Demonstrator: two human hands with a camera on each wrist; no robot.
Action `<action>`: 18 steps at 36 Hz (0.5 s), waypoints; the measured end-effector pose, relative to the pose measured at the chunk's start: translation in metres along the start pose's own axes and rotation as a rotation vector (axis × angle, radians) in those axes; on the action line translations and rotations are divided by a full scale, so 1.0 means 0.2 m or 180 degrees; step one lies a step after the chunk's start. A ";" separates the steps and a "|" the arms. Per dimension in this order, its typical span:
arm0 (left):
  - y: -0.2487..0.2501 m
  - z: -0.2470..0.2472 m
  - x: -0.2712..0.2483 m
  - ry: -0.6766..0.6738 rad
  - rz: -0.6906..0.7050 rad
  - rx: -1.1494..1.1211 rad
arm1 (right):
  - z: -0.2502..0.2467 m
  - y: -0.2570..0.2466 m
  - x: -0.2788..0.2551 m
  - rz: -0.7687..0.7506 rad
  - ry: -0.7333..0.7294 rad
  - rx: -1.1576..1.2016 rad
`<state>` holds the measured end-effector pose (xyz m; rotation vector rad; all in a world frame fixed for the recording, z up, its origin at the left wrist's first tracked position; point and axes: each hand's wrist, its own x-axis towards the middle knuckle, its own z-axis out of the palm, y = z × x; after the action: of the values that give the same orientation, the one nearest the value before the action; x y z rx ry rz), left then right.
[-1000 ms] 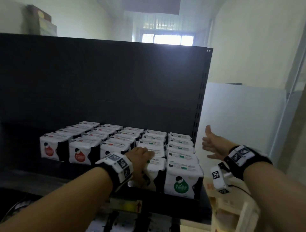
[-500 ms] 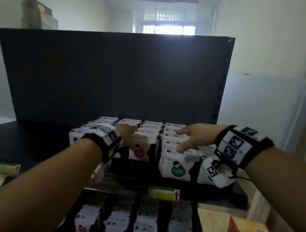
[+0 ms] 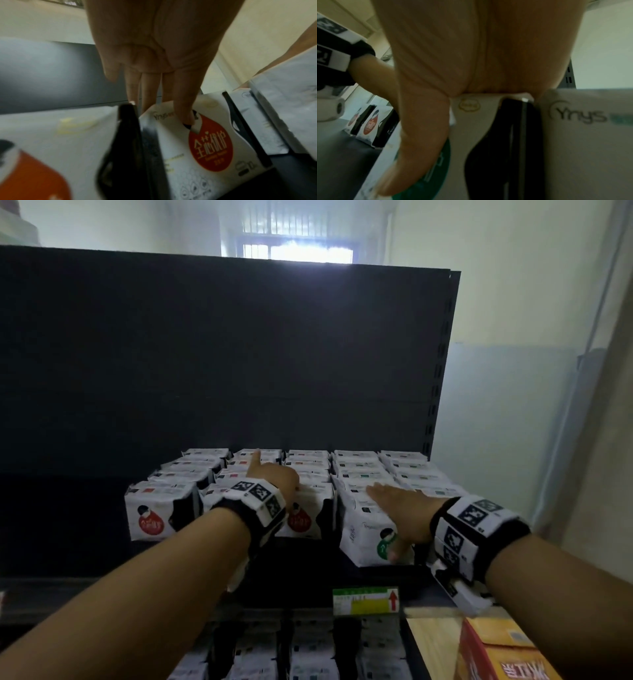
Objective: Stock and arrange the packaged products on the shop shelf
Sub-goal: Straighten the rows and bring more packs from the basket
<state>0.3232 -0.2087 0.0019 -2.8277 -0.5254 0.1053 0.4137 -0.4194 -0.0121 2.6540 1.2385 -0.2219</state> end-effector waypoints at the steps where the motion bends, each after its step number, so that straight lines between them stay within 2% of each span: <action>1: 0.02 -0.01 0.00 0.0012 -0.0002 -0.0015 | 0.00 0.00 0.00 0.0007 -0.0008 -0.0006; 9: 0.04 0.00 -0.01 0.0082 -0.0042 -0.0189 | 0.00 -0.01 0.01 0.0068 -0.0011 -0.0024; 14: -0.19 -0.03 -0.08 0.0168 0.0054 -0.0744 | 0.00 0.00 0.03 0.0046 0.0011 -0.0001; 16: -0.34 -0.05 -0.11 0.0239 -0.0187 -0.0834 | 0.01 0.01 0.03 0.0044 0.0007 0.0028; 18: -0.47 -0.05 -0.14 0.0134 -0.0422 -0.0735 | 0.01 0.01 0.04 0.0038 -0.0018 0.0055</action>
<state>0.2664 -0.1363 0.0374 -2.9982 -0.7586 -0.0432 0.4200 -0.4154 -0.0164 2.6727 1.2242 -0.2392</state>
